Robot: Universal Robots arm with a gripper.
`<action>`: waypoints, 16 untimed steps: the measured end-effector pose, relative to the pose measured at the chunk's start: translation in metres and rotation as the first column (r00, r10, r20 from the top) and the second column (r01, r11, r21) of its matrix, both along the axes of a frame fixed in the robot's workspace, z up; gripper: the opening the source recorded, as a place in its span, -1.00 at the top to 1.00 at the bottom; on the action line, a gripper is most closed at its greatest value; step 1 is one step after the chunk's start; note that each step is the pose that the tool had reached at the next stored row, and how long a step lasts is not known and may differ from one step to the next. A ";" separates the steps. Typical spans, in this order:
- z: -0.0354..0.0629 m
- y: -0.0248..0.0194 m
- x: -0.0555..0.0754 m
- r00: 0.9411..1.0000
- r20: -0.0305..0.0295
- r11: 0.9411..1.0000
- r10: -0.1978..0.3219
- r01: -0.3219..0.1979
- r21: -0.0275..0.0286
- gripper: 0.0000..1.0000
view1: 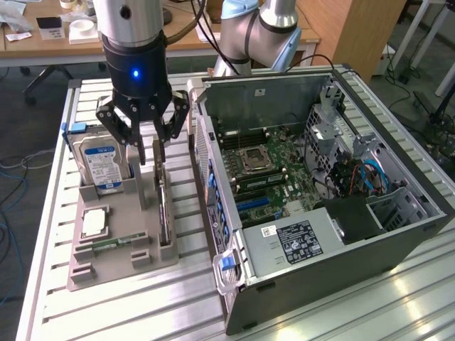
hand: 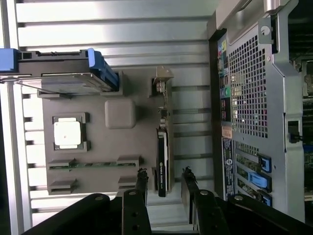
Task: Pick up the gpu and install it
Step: 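Pick up the gpu and move the gpu toward the slot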
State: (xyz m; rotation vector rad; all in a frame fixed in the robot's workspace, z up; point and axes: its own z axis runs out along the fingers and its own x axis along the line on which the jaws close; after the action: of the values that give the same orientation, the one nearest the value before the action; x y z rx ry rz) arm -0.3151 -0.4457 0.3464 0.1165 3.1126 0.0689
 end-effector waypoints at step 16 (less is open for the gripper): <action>-0.0138 0.0000 0.000 1.000 0.000 1.000 0.000 0.000 0.000 0.17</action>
State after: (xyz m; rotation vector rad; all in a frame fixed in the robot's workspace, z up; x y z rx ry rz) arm -0.3151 -0.4457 0.3326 0.1166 3.1123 0.0693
